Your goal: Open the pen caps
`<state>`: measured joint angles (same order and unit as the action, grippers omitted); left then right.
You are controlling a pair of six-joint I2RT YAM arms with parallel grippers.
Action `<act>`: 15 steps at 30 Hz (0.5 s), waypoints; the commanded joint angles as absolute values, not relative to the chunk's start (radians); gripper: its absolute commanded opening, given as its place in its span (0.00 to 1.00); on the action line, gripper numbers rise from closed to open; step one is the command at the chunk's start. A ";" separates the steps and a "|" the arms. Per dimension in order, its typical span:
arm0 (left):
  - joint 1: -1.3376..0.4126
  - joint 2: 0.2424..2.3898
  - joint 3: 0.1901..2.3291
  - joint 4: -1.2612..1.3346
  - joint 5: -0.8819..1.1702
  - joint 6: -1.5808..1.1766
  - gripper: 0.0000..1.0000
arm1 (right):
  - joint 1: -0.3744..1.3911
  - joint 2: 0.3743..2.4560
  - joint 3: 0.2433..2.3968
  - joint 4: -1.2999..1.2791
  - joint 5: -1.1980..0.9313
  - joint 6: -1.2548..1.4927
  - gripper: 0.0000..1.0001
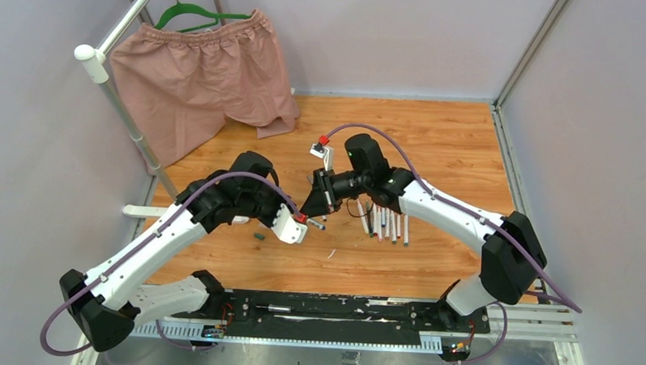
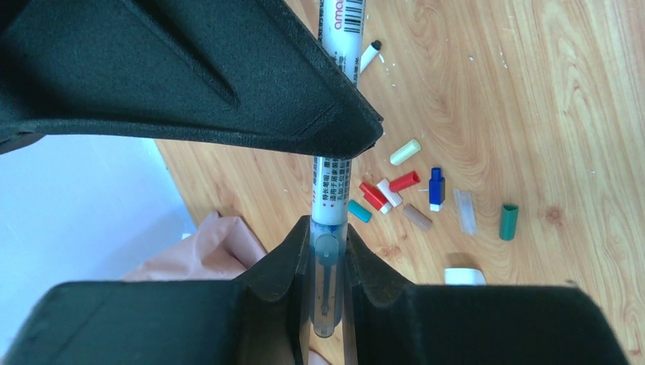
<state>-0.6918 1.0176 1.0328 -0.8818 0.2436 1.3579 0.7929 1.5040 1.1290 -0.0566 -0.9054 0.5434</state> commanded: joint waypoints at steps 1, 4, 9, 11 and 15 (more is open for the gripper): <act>-0.586 1.011 1.037 -0.907 0.112 1.358 0.00 | 0.777 1.456 1.071 -0.251 -0.976 0.494 0.00; -0.554 1.011 1.031 -0.907 0.132 1.376 0.00 | 0.776 1.432 1.063 -0.266 -0.966 0.486 0.00; -0.526 1.013 1.018 -0.907 0.149 1.394 0.00 | 0.776 1.401 1.039 -0.273 -0.959 0.494 0.00; -0.518 1.015 1.013 -0.905 0.148 1.403 0.00 | 0.775 1.393 1.033 -0.276 -0.956 0.498 0.00; -0.504 1.019 1.008 -0.891 0.142 1.409 0.00 | 0.777 1.366 1.024 -0.298 -0.953 0.500 0.00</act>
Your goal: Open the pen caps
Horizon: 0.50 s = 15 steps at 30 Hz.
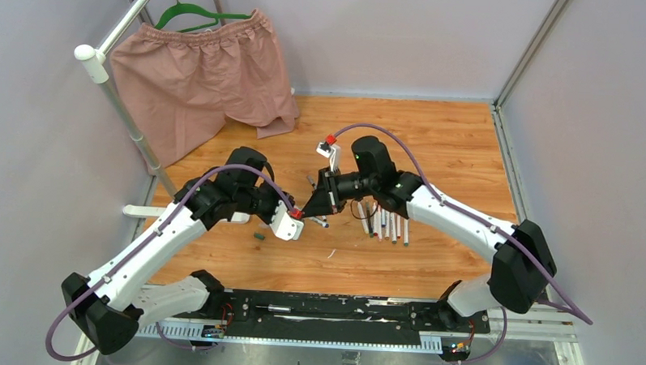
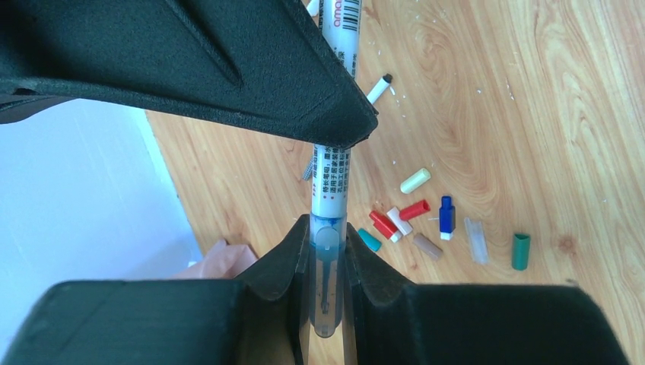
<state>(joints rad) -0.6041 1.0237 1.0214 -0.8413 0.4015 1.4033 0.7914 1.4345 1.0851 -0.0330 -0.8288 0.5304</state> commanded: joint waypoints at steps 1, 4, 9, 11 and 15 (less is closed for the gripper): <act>-0.500 1.022 1.006 -0.888 0.136 1.416 0.00 | 0.776 1.357 1.021 -0.305 -0.953 0.501 0.00; -0.476 1.031 0.991 -0.855 0.119 1.431 0.00 | 0.776 1.325 1.007 -0.339 -0.952 0.499 0.00; -0.424 1.055 0.983 -0.817 0.116 1.446 0.00 | 0.775 1.260 0.962 -0.403 -0.939 0.483 0.00; -0.405 1.067 0.991 -0.811 0.122 1.447 0.00 | 0.776 1.237 0.943 -0.422 -0.931 0.479 0.00; -0.390 1.077 1.005 -0.808 0.124 1.456 0.00 | 0.774 1.209 0.929 -0.461 -0.913 0.467 0.00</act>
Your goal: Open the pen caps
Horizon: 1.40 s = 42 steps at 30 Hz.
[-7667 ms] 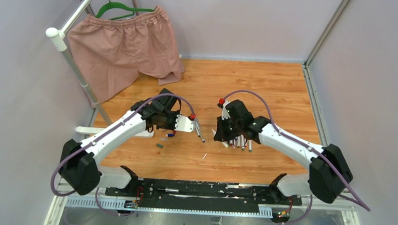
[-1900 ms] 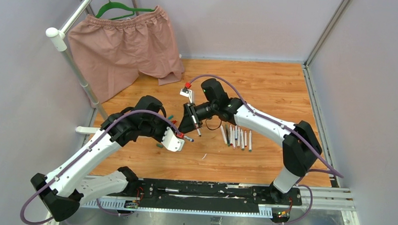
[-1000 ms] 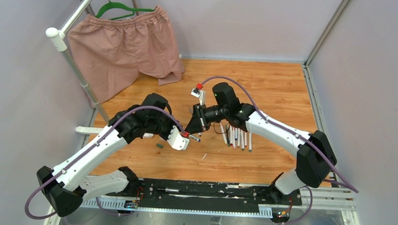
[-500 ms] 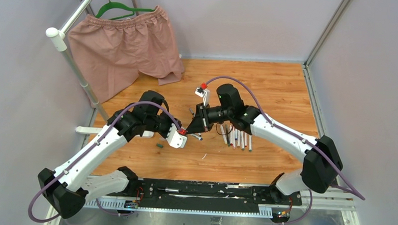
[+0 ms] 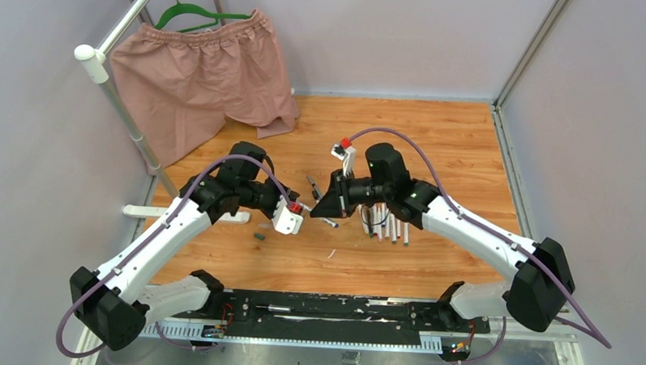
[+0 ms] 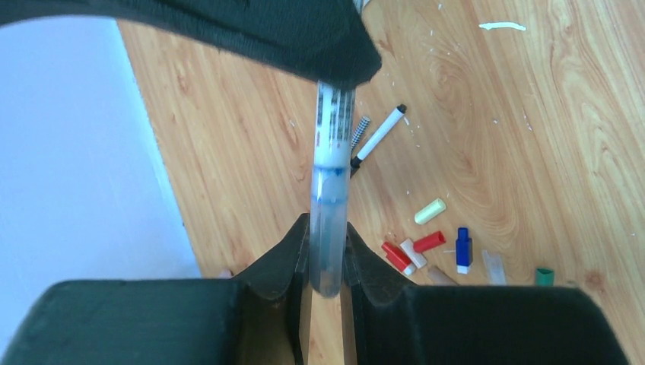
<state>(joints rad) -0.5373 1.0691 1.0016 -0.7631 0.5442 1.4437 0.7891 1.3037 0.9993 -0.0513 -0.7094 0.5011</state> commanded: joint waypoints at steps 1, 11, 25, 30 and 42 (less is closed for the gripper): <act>-0.388 1.078 1.007 -0.808 0.123 1.458 0.00 | 0.774 1.206 0.927 -0.465 -0.912 0.468 0.00; -0.382 1.001 1.008 -0.854 0.280 1.443 0.61 | 0.769 1.238 0.970 -0.489 -0.885 0.442 0.00; -0.636 0.904 0.988 -0.885 0.355 1.292 1.00 | 0.769 1.412 1.071 -0.127 -0.858 0.657 0.00; -0.650 0.888 0.972 -0.891 0.343 1.330 0.93 | 0.772 1.465 1.084 0.007 -0.871 0.767 0.00; -0.683 0.939 0.988 -0.887 0.243 1.383 0.57 | 0.779 1.534 1.090 0.176 -0.901 0.922 0.00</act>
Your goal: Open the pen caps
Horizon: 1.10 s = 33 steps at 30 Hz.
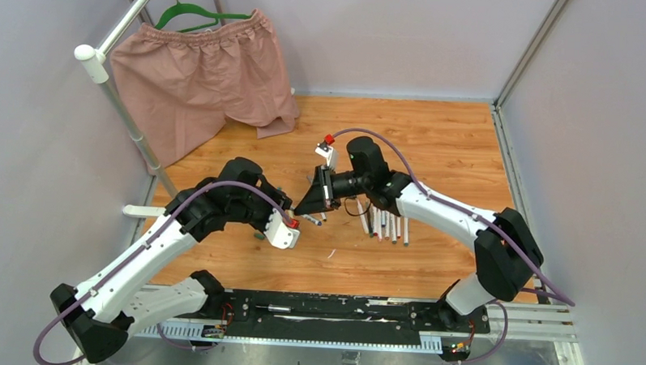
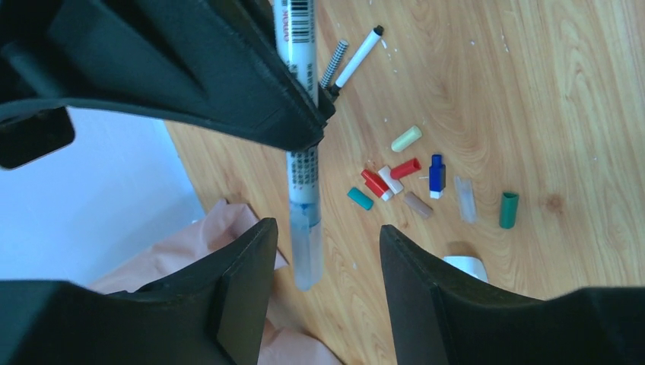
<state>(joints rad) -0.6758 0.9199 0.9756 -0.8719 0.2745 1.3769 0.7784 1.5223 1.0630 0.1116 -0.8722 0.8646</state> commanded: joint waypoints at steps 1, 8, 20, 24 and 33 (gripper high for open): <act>-0.683 0.940 0.987 -0.887 0.241 1.387 0.56 | 0.780 1.537 1.088 0.192 -0.903 0.933 0.00; -0.683 0.946 0.965 -0.821 0.171 1.377 0.31 | 0.789 1.548 1.085 0.209 -0.916 0.945 0.00; -0.683 0.945 0.973 -0.804 0.189 1.335 0.00 | 0.826 1.566 1.095 0.201 -0.882 0.939 0.39; -0.683 0.945 0.970 -0.807 0.188 1.335 0.00 | 0.830 1.566 1.090 0.203 -0.874 0.940 0.24; -0.683 0.924 0.965 -0.810 0.223 1.341 0.35 | 0.829 1.560 1.086 0.212 -0.859 0.958 0.00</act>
